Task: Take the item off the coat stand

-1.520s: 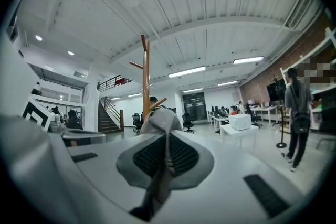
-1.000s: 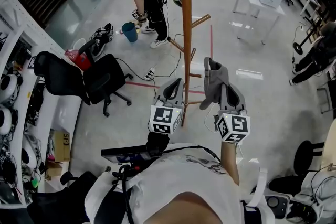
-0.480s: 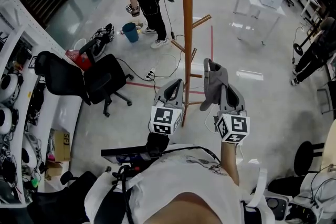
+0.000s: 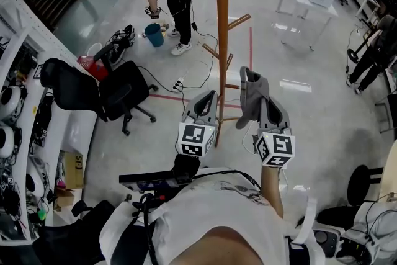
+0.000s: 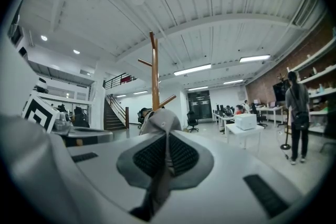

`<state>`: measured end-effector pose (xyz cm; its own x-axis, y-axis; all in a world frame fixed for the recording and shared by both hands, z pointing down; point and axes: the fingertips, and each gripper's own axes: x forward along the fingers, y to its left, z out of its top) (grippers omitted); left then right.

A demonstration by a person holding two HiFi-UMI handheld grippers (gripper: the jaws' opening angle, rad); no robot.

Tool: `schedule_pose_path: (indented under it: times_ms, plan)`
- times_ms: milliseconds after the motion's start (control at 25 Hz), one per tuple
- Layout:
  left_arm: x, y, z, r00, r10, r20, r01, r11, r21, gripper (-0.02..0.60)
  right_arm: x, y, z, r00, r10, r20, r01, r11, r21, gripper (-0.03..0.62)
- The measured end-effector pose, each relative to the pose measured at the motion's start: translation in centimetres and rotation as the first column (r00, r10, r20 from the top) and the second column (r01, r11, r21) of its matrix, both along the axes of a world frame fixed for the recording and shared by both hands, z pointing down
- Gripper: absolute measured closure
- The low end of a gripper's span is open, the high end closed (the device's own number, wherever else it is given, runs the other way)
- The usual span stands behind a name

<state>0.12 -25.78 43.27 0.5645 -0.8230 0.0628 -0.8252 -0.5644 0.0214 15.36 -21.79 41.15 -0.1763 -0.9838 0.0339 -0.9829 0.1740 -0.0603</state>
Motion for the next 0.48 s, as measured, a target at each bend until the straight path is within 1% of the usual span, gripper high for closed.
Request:
schedule_pose_path:
  times_ms: [480]
  plan:
    - [-0.07,-0.70,-0.20,1.000,-0.004,-0.010,0.004,1.000,0.002,0.580,-0.28,-0.64,-0.40,1.000,-0.008,-0.019,0.008,1.000,0.011,0.580]
